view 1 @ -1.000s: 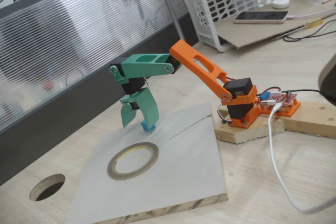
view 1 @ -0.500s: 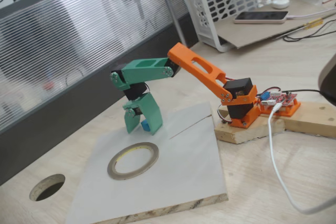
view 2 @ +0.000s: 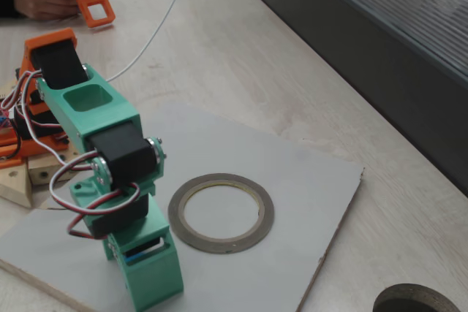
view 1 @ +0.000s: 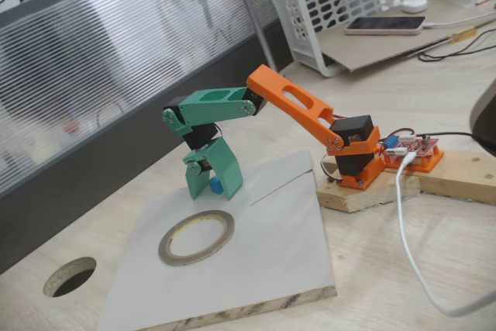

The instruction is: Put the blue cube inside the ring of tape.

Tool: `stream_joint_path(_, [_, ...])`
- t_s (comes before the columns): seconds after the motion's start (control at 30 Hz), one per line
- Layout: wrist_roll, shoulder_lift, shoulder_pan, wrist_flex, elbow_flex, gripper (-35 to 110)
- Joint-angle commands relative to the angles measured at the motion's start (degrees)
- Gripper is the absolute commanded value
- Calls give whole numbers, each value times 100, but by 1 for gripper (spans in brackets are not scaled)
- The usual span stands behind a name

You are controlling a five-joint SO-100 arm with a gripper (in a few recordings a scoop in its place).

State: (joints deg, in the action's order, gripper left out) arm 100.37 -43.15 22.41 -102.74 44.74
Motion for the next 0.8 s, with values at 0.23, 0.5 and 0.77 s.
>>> stream_joint_path(0.23, [35, -53, 97, -97, 9, 70])
stream_joint_path(0.5, [53, -149, 97, -35, -35, 70])
stream_joint_path(0.77, [53, -844, 97, -35, 18, 70])
